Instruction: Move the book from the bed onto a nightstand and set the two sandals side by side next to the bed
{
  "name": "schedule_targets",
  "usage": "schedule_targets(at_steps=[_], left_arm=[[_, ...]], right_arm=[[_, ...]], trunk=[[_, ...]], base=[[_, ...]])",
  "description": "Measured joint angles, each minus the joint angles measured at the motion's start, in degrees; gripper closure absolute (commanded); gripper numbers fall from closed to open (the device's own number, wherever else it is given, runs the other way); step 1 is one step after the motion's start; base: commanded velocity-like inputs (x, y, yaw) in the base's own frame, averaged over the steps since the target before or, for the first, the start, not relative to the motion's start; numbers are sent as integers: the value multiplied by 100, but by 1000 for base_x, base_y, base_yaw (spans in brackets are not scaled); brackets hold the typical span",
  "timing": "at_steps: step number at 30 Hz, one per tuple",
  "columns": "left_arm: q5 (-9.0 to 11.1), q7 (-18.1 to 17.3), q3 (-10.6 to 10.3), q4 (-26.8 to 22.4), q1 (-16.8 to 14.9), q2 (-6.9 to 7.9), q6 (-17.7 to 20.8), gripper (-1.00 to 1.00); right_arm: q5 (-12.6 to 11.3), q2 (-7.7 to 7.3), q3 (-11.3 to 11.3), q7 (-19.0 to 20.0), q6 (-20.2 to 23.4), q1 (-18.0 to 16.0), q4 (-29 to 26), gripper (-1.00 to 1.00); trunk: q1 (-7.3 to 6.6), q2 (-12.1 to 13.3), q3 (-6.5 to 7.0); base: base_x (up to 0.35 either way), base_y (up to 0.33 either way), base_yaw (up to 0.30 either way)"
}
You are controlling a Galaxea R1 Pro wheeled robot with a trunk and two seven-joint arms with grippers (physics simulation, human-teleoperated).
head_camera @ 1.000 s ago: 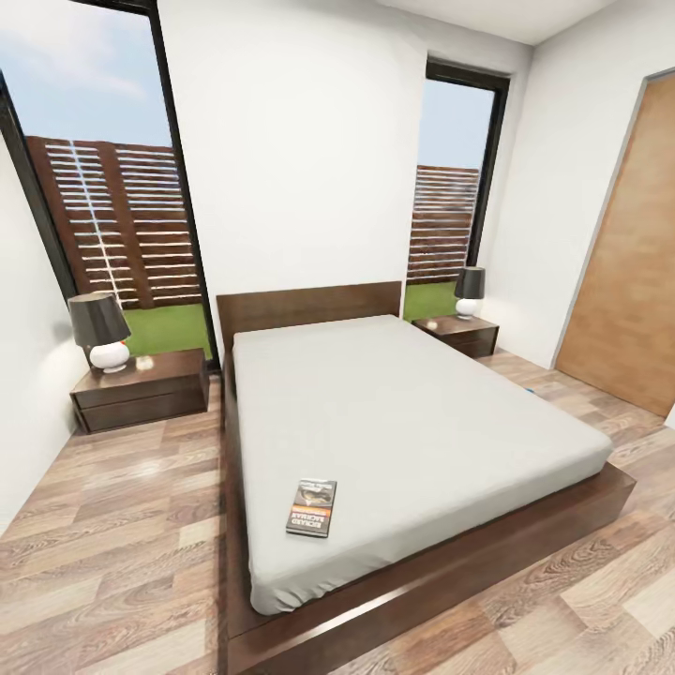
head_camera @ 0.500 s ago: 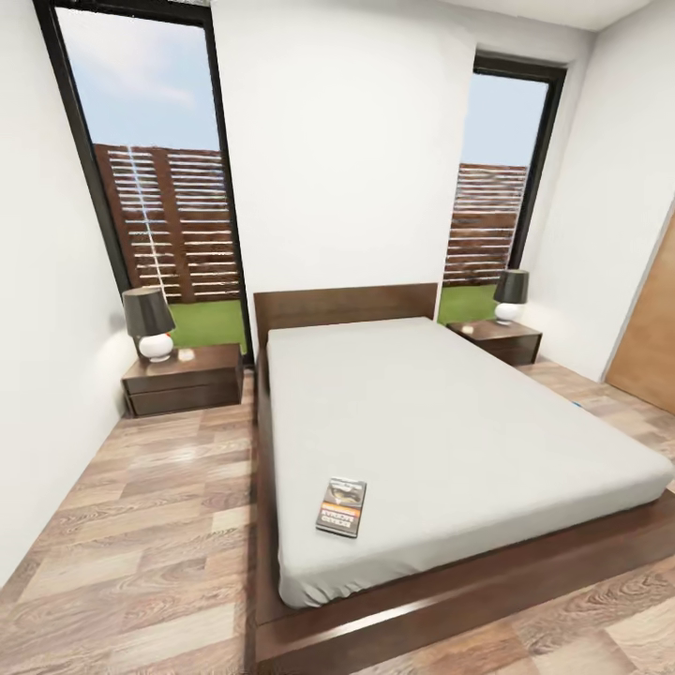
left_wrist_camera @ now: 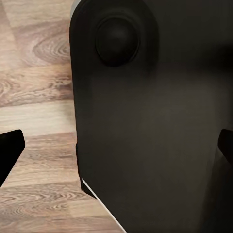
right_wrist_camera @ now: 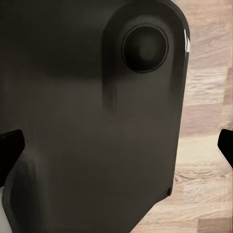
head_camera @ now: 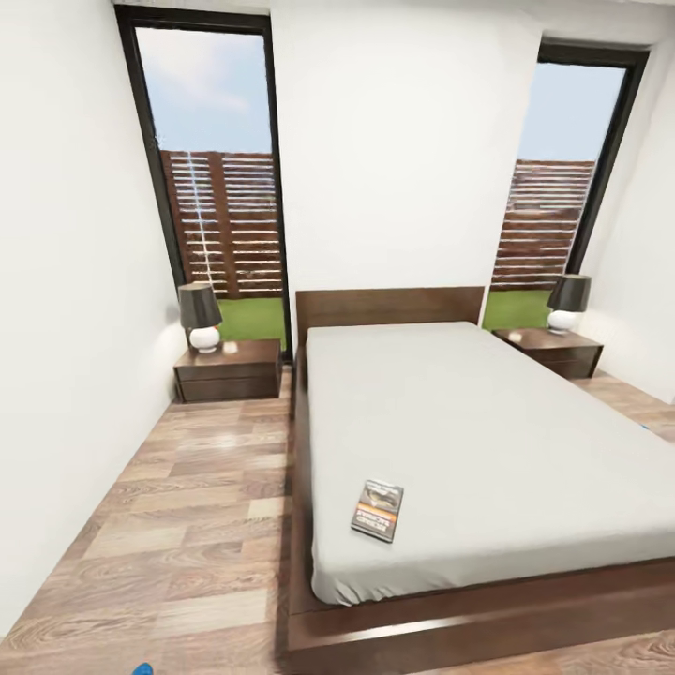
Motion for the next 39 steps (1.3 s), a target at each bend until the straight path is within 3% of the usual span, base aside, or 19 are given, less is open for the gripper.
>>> schedule_targets(at_steps=[39], left_arm=[[0, 0, 7, 0, 0, 3, -6, -100]], right_arm=[[11, 4, 20, -9, -6, -2, -18, -100]], trunk=[[0, 0, -35]], base=[[0, 0, 296]])
